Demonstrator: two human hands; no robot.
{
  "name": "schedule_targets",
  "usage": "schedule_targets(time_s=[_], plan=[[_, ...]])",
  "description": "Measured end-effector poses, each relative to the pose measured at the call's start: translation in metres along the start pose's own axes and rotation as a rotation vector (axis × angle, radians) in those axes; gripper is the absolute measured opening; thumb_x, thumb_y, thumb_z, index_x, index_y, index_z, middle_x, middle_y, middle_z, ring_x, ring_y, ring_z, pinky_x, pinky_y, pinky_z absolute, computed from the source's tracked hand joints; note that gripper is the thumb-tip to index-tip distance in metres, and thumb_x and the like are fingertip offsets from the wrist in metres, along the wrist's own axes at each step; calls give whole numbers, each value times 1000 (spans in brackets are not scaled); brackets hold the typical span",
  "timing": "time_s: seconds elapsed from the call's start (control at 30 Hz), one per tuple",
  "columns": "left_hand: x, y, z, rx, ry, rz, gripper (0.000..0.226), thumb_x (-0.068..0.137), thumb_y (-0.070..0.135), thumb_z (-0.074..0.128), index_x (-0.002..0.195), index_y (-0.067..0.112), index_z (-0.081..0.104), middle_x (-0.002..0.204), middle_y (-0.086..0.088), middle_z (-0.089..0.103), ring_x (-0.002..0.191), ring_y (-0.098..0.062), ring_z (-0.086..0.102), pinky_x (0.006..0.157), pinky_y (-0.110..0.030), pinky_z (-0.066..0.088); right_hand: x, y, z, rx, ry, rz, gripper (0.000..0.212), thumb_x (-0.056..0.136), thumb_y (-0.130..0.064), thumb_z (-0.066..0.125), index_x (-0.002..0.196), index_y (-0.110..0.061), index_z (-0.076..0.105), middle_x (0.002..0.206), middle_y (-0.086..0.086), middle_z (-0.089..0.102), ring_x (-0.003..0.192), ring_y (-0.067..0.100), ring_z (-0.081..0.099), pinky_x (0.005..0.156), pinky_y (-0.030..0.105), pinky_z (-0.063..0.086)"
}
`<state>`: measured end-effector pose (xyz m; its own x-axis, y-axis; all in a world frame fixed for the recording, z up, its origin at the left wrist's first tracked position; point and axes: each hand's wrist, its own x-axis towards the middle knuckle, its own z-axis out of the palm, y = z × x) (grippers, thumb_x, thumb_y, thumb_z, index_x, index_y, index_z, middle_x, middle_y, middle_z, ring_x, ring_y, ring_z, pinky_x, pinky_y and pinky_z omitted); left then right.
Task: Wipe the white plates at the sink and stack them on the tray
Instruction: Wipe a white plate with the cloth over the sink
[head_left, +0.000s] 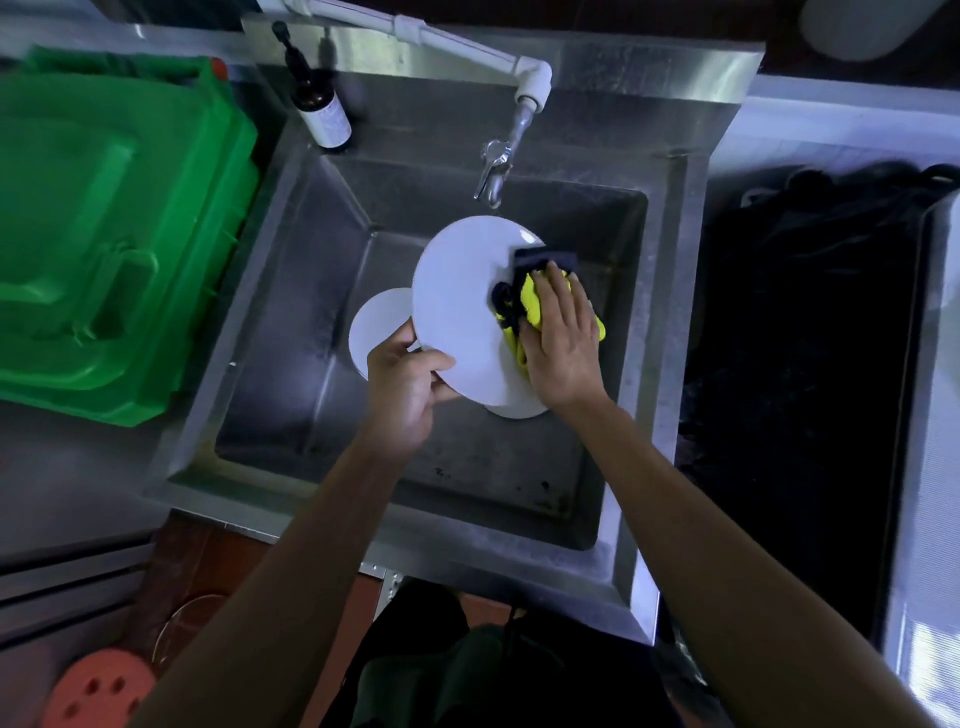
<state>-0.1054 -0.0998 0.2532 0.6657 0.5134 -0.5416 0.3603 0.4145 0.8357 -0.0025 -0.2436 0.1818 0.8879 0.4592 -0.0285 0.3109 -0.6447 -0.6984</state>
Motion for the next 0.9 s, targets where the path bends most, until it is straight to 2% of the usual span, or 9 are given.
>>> schedule_targets(time_s=[0.13,0.27,0.33,0.43,0.53,0.6,0.67,0.77,0.9], plan=[[6,0,8,-43,75,-27,50,81,-18,50,119,9,70,120,-22,69,112,-45,66,81,-55,61,-20,-11,10,51,-39,69,55,107,-30,42,158,-19,26,168,-2,15,156,24,4,126,46,4],[9,-1,14,-76,95,-42,51,79,-21,49,119,4,69,111,-26,68,98,-39,67,87,-58,58,-38,-32,19,107,-43,42,54,106,-30,43,157,-18,28,168,0,17,155,24,6,125,48,8],[11,-2,14,-85,81,-38,51,78,-20,50,120,1,68,105,-29,65,92,-38,64,77,-47,59,-45,-41,23,112,-34,-6,54,106,-32,41,157,-18,29,167,1,19,155,25,7,125,45,9],[14,-2,10,-93,76,-28,50,75,-19,49,119,-2,67,95,-21,59,86,-34,56,63,-34,53,-52,-46,28,100,-23,-52,55,105,-34,40,156,-15,30,166,2,22,155,26,10,125,46,13],[16,-5,3,-109,71,-43,50,78,-18,48,120,2,68,103,-26,65,88,-37,63,72,-45,60,-55,-36,31,58,-3,-46,55,106,-33,41,156,-15,30,166,3,22,155,26,10,125,47,12],[17,-7,-2,-112,78,-49,49,80,-15,49,119,6,69,112,-22,70,95,-37,68,80,-56,60,-54,-26,32,39,18,69,56,106,-34,42,157,-16,29,167,1,19,156,26,7,125,49,11],[18,-9,-8,-91,78,-47,46,75,-10,55,113,9,72,107,-15,73,96,-35,69,74,-52,61,-48,-18,31,77,31,201,58,106,-33,44,158,-15,26,168,1,15,156,27,3,125,50,11],[17,-9,-16,-80,41,-60,48,68,-2,58,112,9,72,108,-11,74,98,-32,70,72,-47,60,-41,-7,26,165,55,232,63,105,-30,47,159,-15,19,169,3,9,155,29,4,126,49,13],[20,-7,-27,-20,0,-46,47,68,-1,59,112,7,71,119,-14,71,111,-39,66,82,-58,59,-30,0,16,389,80,322,69,103,-33,52,160,-22,15,165,0,15,150,23,19,117,33,22]])
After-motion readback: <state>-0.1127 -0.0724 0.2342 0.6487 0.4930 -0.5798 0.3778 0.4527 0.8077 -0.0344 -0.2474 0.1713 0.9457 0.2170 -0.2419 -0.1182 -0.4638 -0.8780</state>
